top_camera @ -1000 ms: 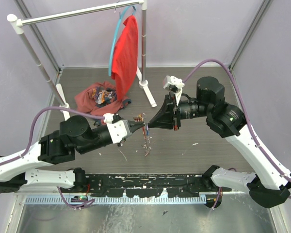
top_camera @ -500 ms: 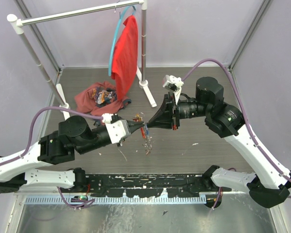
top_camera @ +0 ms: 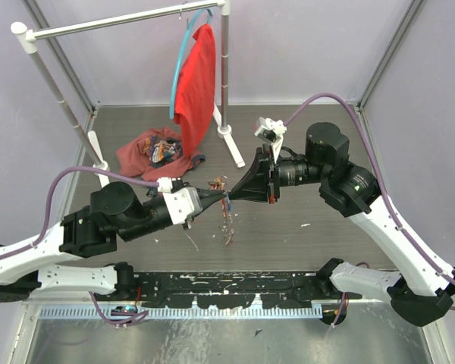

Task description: Put the keys on the keyring

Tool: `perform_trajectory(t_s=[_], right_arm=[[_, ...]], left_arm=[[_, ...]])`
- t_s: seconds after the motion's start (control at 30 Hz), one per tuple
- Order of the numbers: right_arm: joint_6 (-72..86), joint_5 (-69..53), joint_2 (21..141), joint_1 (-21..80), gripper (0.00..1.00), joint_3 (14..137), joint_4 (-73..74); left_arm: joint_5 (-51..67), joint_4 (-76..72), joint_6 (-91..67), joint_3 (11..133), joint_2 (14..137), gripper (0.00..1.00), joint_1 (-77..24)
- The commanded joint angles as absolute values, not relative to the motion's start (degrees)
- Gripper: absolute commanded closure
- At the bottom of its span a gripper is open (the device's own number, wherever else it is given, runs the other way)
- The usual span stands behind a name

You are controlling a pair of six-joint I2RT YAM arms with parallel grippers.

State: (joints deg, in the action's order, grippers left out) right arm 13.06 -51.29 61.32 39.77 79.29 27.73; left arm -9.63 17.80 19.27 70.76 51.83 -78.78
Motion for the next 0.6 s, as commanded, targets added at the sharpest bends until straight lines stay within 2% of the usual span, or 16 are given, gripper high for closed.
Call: perform_trajectory(t_s=[0.0, 0.23, 0.37, 0.57], right_arm=[[15.0, -49.9, 60.4, 39.8, 0.93, 79.4, 22.9], [14.8, -50.6, 60.6, 39.9, 0.85, 80.0, 22.3], [13.0, -50.3, 59.0, 39.8, 0.64, 80.3, 21.7], [10.8, -49.3, 55.8, 39.8, 0.56, 81.4, 20.5]], left_arm=[[-7.3, 11.7, 17.6, 70.2, 50.4, 1.0, -78.7], [-6.2, 9.4, 16.2, 70.0, 49.7, 1.0, -78.7], [-5.9, 9.0, 15.5, 70.0, 49.4, 1.0, -78.7], [-5.9, 8.1, 13.4, 69.5, 48.6, 1.0, -78.7]])
